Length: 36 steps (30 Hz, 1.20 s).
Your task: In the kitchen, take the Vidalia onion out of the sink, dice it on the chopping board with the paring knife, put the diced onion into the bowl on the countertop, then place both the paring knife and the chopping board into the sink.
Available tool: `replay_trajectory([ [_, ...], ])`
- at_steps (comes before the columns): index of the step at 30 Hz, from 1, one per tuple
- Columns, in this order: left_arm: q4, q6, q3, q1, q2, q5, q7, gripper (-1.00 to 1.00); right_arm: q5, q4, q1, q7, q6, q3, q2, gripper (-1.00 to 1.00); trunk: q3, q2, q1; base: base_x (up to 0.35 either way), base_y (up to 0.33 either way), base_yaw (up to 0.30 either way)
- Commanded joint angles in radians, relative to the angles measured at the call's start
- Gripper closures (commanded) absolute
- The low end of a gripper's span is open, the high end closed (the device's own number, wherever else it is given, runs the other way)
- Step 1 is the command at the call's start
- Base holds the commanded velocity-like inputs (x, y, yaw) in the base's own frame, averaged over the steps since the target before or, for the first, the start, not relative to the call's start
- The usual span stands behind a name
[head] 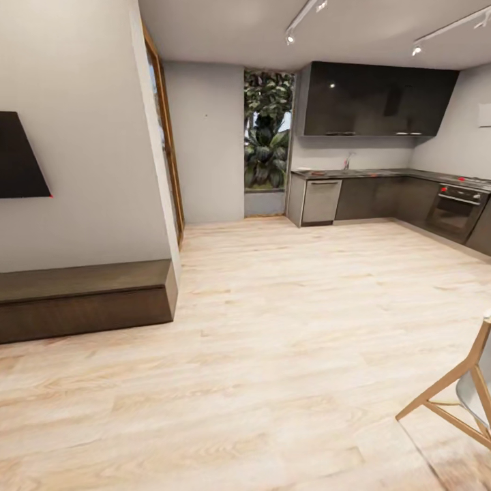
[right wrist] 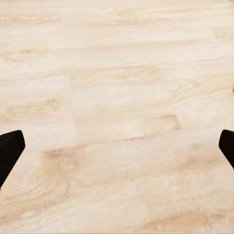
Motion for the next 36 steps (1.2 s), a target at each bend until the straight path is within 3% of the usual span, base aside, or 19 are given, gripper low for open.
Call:
replay_trajectory([
  [1, -0.001, -0.001, 0.001, 0.0, 0.0, 0.001, 0.0, -1.0, 0.0, 0.0, 0.0, -0.002, -0.003, 0.0, 0.0, -1.0, -0.001, 0.0, 0.001, 0.322, 0.0, 0.0],
  [15, -0.001, -0.001, 0.001, 0.0, 0.001, 0.001, 0.0, -1.0, -0.001, 0.0, 0.0, -0.003, -0.003, -0.001, 0.001, -1.0, 0.008, 0.0, 0.001, 0.322, 0.0, -0.106],
  [36, -0.002, -0.002, 0.001, 0.0, 0.001, 0.001, 0.0, -1.0, 0.001, 0.0, 0.0, -0.004, -0.003, 0.0, 0.001, -1.0, 0.009, 0.0, 0.001, 0.322, 0.0, -0.006],
])
